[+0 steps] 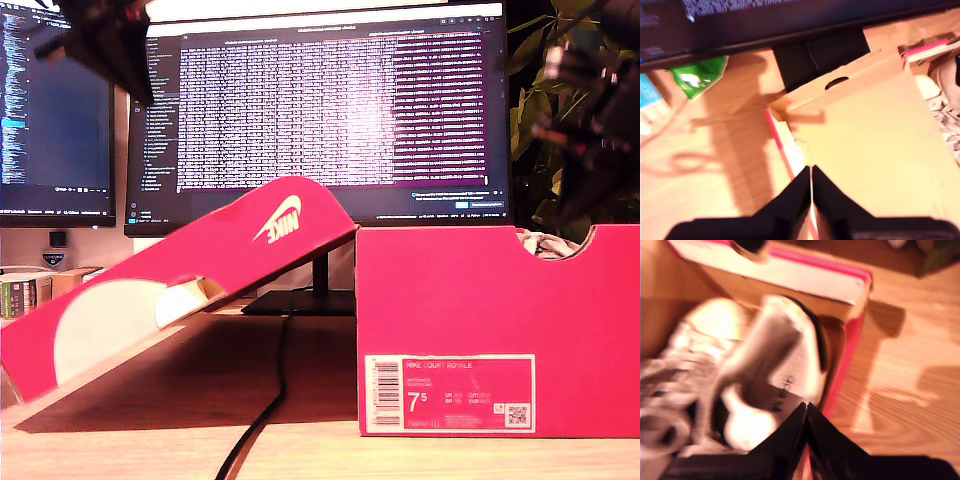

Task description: Close the red shoebox by pushing the lid with your left arm and holding the box in place with your right arm

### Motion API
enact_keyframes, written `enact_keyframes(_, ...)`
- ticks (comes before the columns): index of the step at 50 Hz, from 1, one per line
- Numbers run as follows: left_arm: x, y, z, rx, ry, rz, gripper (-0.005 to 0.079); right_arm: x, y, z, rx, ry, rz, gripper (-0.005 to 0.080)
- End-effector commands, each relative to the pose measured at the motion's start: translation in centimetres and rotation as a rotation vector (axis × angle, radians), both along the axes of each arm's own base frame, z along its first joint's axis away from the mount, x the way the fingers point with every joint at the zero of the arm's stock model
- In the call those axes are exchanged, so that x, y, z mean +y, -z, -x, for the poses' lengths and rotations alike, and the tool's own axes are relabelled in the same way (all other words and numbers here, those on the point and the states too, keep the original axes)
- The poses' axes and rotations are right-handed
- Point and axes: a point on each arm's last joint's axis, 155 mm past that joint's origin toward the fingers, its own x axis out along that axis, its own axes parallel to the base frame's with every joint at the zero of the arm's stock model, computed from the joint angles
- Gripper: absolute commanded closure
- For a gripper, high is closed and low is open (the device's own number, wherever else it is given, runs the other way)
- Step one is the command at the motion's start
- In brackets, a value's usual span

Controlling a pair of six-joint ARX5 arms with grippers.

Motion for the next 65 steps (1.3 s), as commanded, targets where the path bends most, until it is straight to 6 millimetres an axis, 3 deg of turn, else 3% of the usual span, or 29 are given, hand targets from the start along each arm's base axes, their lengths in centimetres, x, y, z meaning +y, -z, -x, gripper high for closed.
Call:
enact_keyframes(1,-0.4,4.5,-0.3,0.097,0.012,-0.01,0.0761,-0.9,0.2,-0.5,-0.008,0.017,0.022,0.0765)
enact_keyframes(11,-1.0,9.0,0.3,0.159,0.029,0.016,0.0761,-2.7,0.5,-0.5,0.004,0.058,0.042,0.0765)
enact_keyframes(21,-1.0,14.1,1.8,0.237,0.027,0.021,0.0761,-2.9,0.8,-0.4,0.019,0.064,0.042,0.0765)
enact_keyframes(28,-0.9,16.5,2.8,0.278,0.013,0.027,0.0761,-2.8,1.9,-0.3,0.049,0.059,0.038,0.0765)
enact_keyframes(54,1.3,22.0,5.2,0.353,-0.054,-0.031,0.0762,-1.0,4.2,-0.4,0.098,0.008,0.001,0.0764)
enact_keyframes(65,-0.4,22.7,6.5,0.393,-0.028,0.072,0.0761,-0.2,3.9,-0.7,0.077,-0.01,0.0,0.0765)
